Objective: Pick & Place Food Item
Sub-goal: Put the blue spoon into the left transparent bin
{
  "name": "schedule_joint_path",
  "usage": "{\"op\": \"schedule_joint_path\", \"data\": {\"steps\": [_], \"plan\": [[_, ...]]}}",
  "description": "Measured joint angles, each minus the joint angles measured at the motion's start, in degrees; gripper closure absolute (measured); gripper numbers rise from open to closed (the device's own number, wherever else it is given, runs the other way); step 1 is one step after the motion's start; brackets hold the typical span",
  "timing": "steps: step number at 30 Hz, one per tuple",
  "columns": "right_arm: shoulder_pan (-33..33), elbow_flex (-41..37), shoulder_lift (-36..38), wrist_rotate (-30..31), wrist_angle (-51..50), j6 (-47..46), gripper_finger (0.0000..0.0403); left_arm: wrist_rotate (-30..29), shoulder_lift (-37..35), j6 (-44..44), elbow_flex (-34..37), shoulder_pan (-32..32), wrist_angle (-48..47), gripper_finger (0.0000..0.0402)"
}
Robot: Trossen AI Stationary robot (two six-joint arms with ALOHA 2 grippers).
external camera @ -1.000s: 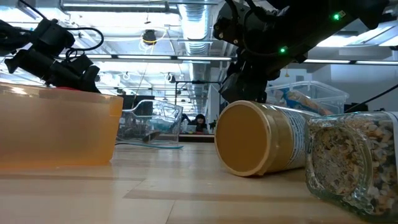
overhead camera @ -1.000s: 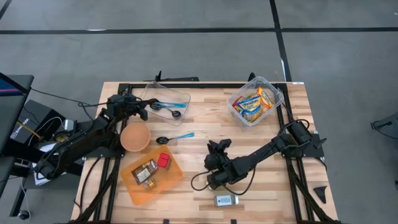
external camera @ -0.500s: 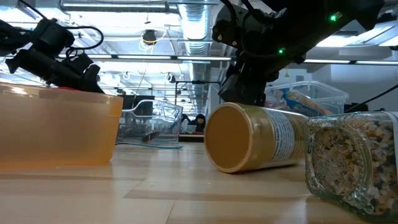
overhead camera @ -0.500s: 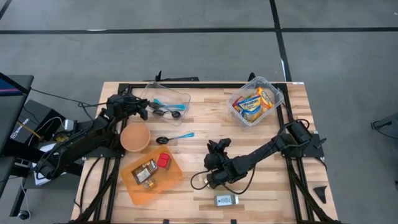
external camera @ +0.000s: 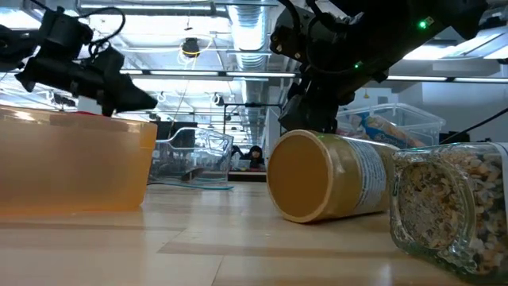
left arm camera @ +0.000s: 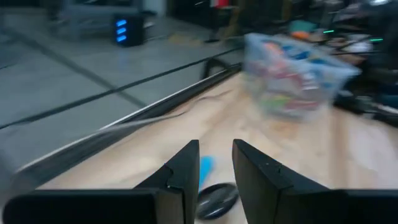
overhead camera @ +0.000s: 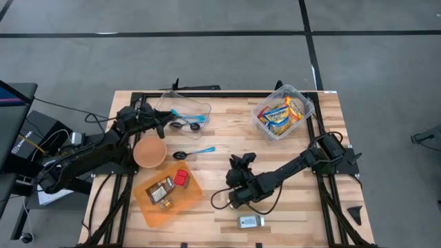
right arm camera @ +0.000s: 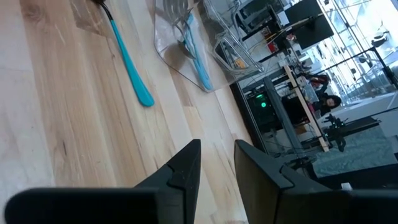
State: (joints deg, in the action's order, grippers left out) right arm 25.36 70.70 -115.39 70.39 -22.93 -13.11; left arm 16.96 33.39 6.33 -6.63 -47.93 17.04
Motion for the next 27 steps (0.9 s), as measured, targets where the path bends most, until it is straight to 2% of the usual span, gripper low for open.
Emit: {"op": "schedule_joint_path", "data": {"steps": [9, 19, 27], "plan": [[-0.04, 0.0, 0.0, 0.0, -0.73, -0.47, 0.031, 7.26, 0.0, -0.01, 0.0, 10.97, 11.0, 0.0311], [-0.04, 0.0, 0.0, -0.04, -0.78, -0.61, 0.031, 7.44, 0.0, -0.01, 0.0, 23.65, 23.0, 0.0311], [-0.04, 0.0, 0.0, -0.07, -0.84, -0.58, 0.031, 7.34, 0.0, -0.08, 0.0, 28.21, 27.29, 0.0311]]}}
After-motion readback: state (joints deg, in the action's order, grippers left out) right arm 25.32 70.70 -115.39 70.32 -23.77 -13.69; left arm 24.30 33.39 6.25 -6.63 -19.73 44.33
